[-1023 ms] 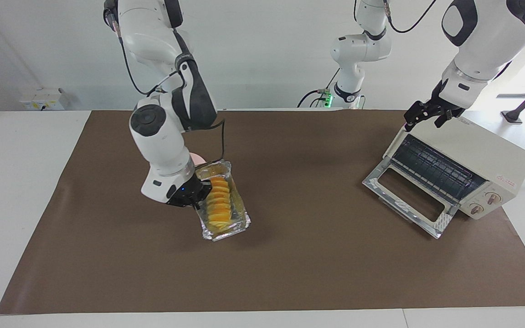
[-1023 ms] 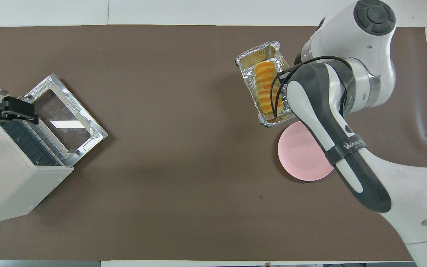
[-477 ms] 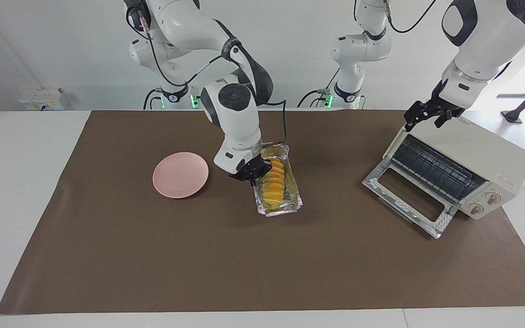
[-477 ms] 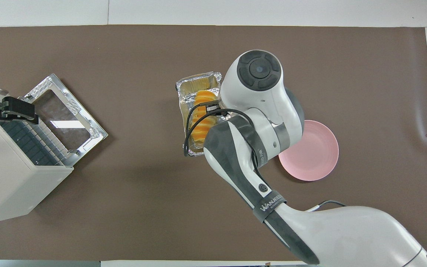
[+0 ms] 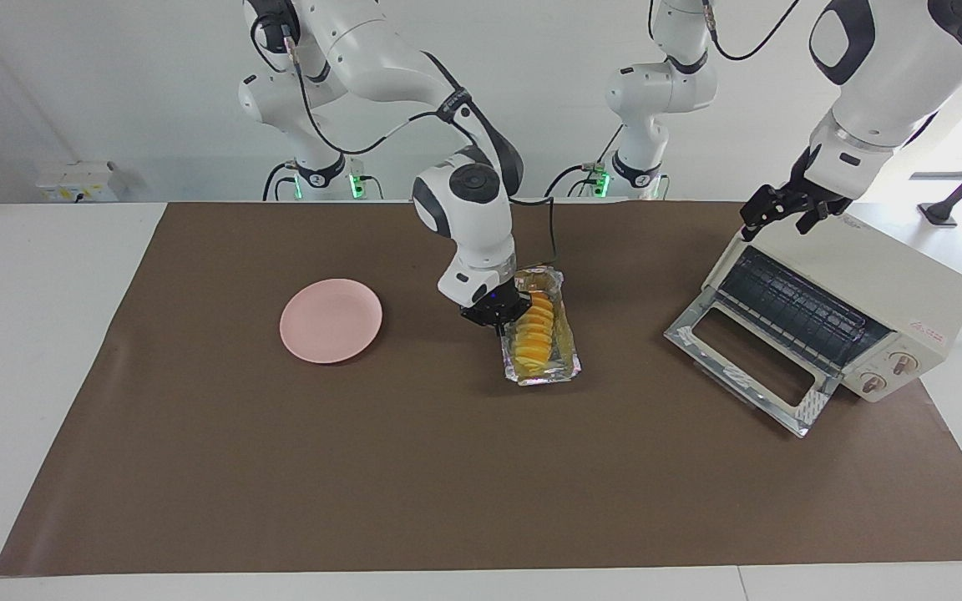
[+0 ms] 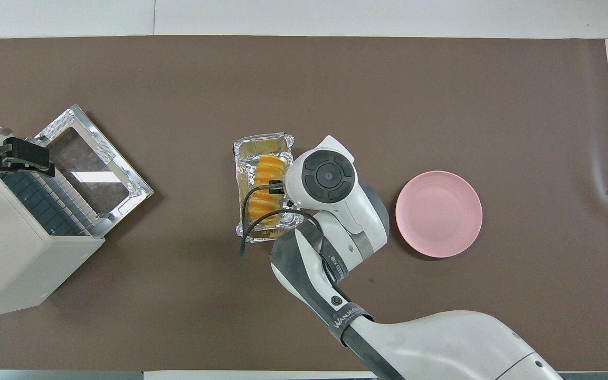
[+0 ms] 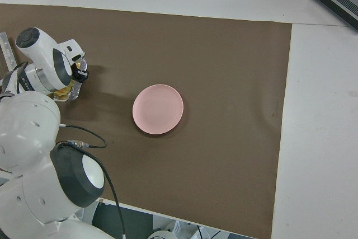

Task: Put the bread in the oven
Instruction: 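Grasp the foil tray with the right gripper and drag it toward the oven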

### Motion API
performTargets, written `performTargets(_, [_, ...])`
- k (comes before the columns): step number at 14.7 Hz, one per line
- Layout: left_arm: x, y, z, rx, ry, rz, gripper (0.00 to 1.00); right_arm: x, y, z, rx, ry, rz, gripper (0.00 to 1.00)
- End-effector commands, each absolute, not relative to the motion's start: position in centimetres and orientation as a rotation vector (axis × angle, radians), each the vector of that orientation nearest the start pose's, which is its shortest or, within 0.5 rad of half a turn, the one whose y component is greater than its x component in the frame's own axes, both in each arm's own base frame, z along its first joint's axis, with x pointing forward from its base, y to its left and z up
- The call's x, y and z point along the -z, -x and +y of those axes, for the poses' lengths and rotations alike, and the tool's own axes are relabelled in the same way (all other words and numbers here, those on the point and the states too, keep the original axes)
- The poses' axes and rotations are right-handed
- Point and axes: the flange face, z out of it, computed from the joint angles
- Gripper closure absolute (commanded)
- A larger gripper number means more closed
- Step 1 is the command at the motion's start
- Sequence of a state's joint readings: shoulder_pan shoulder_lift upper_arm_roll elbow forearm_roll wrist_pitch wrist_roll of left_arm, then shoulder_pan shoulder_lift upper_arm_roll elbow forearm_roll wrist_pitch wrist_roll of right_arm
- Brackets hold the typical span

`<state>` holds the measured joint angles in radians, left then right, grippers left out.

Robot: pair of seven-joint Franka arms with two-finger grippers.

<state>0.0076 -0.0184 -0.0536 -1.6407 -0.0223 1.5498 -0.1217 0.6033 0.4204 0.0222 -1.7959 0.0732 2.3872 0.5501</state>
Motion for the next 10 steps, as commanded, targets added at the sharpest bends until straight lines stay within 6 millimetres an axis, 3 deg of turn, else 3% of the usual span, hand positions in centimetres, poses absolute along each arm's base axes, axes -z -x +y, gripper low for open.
performTargets(1, [-60.5, -54.2, -2.6, -0.114, 3.167, -0.124, 0.0, -32.1, -51.6, 38.8, 0.186, 2.969, -0.032, 1.0])
performTargets(5, [-60.5, -54.2, -2.6, -0.114, 3.167, -0.132, 0.0, -32.1, -51.5, 38.9, 0.174, 2.971, 0.015, 1.0])
performTargets(6, [-60.5, -54.3, -2.6, -0.107, 3.167, -0.134, 0.0, -32.2, -51.4, 39.0, 0.171, 2.971, 0.025, 0.46])
performTargets(7, [-60.6, -54.3, -2.8, -0.104, 3.168, -0.125, 0.0, -32.2, -51.4, 39.0, 0.166, 2.973, 0.033, 0.0])
performTargets(10, [-60.6, -54.3, -3.2, -0.1, 3.168, -0.117, 0.0, -33.1, -51.6, 38.6, 0.134, 2.981, 0.116, 0.0])
